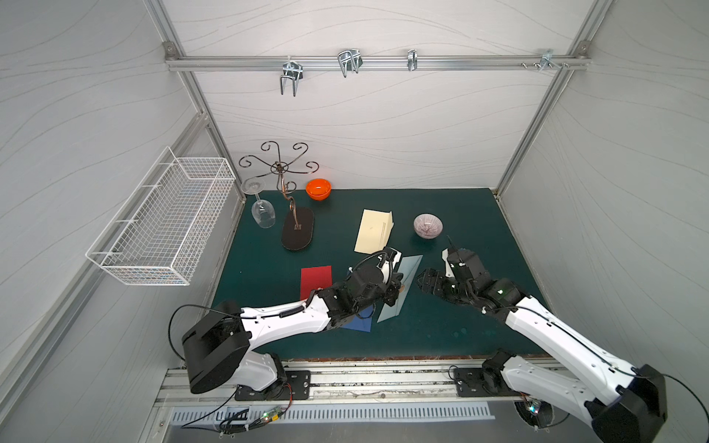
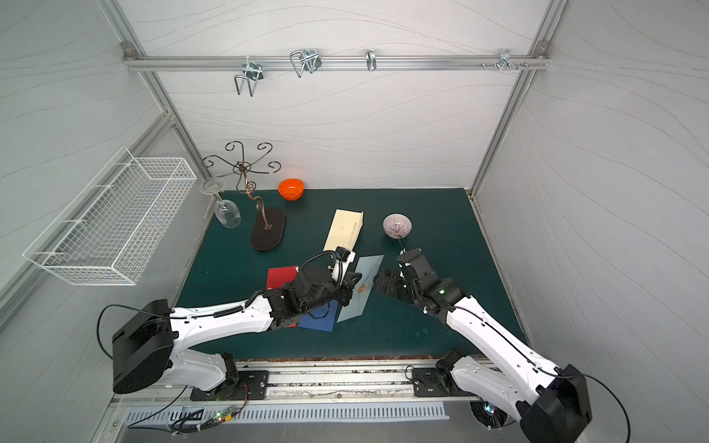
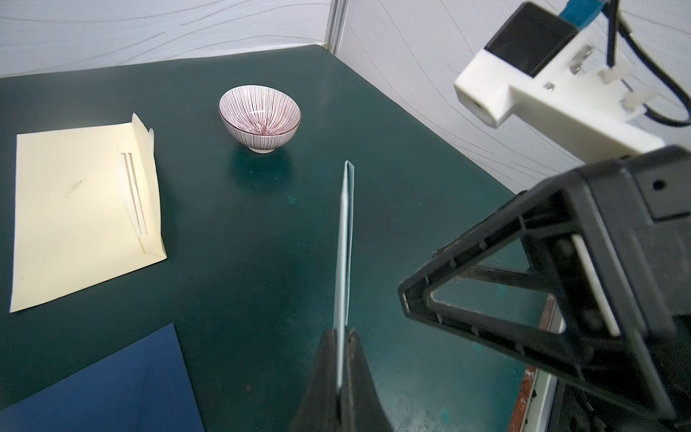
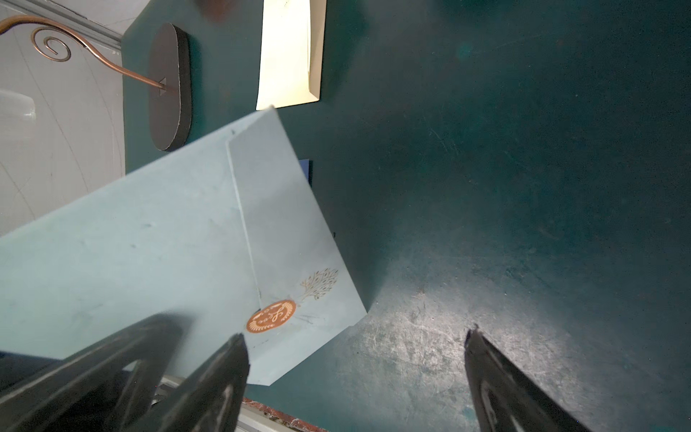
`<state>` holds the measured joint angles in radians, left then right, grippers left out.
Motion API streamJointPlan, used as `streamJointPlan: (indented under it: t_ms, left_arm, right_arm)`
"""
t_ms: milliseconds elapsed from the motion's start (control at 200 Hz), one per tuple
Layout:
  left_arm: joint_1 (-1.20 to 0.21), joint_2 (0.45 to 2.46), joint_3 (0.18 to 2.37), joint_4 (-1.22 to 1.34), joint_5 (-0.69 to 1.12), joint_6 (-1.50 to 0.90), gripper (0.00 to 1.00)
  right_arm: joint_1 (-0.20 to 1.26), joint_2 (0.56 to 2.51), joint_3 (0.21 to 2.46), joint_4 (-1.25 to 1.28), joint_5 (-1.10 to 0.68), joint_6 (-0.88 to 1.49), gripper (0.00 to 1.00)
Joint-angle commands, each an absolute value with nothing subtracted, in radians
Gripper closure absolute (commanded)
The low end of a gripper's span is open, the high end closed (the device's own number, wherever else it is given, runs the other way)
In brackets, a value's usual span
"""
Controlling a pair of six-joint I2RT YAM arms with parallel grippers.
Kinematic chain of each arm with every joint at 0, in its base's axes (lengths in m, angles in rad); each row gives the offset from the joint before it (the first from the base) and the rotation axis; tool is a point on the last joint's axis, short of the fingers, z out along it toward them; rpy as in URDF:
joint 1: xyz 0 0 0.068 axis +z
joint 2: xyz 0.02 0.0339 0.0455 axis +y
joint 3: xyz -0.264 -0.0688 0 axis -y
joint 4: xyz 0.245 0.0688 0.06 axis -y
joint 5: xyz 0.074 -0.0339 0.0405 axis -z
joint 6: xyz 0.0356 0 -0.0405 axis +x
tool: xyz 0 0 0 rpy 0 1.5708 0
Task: Open the envelope
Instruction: Open the envelope flap on the envelope.
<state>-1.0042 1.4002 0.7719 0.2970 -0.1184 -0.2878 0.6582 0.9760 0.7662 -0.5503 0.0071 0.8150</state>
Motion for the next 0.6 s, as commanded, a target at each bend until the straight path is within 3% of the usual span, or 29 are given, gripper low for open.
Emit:
streamJointPlan:
  t_ms: [0, 590]
  left_arm:
    - [-1.010, 1.404, 0.816, 0.334, -0.116, -0.286, 1.00]
    - [-1.009, 1.394, 0.812, 0.334, -0.113, -0.283, 1.00]
  right_arm:
    - [0.665, 0.992, 0.799, -0.527, -0.009, 0.815, 0.09]
    - [0.676, 1.123, 0.880, -0.561, -0.008, 0.851, 0.11]
